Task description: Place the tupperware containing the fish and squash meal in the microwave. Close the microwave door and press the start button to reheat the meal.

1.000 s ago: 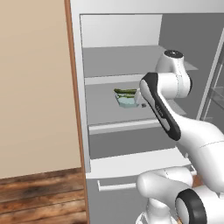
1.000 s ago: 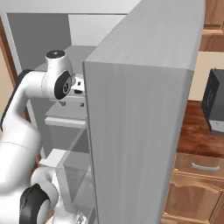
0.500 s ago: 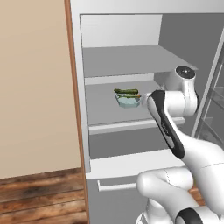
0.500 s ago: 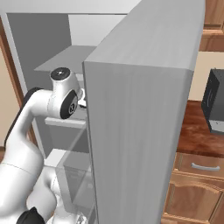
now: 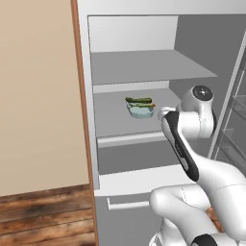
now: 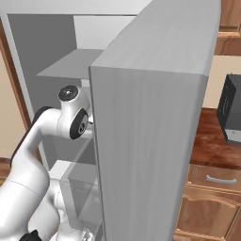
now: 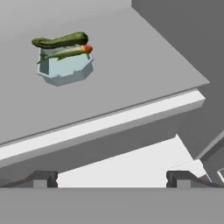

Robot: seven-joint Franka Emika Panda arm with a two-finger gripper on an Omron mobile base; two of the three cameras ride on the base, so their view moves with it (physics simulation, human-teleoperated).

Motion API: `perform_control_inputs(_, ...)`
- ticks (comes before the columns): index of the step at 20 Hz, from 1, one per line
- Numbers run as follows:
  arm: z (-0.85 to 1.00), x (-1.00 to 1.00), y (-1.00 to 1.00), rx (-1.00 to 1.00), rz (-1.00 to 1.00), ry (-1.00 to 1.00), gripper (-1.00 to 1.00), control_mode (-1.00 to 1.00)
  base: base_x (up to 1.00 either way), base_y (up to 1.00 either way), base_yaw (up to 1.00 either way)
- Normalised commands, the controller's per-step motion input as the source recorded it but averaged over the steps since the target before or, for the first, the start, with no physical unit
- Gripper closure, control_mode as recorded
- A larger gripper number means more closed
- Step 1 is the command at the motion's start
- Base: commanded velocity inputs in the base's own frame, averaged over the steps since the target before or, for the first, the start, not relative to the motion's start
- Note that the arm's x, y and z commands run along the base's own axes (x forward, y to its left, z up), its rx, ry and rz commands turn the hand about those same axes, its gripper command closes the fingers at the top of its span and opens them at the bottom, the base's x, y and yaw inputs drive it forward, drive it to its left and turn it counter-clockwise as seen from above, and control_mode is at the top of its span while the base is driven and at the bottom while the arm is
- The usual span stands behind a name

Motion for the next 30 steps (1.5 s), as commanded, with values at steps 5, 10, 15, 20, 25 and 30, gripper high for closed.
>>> perform_control_inputs(5, -0.01, 0.19, -0.17, 0.03, -0.07, -0.12, -1.00, -1.00, 0.00, 0.00, 0.00)
perform_control_inputs(10, 0.00, 0.29, -0.01, 0.04, -0.01, -0.10, -1.00, -1.00, 0.00, 0.00, 0.00)
perform_control_inputs(15, 0.00, 0.39, 0.00, 0.03, 0.00, -0.01, -1.00, -1.00, 0.00, 0.00, 0.00)
perform_control_inputs(20, -0.01, 0.43, 0.00, 0.04, 0.00, 0.00, -1.00, -1.00, 0.00, 0.00, 0.00)
perform_control_inputs(25, -0.09, 0.41, 0.03, 0.02, 0.00, 0.00, -1.00, -1.00, 0.00, 0.00, 0.00)
perform_control_inputs(30, -0.29, 0.31, 0.15, 0.00, 0.00, 0.00, -1.00, -1.00, 0.00, 0.00, 0.00)
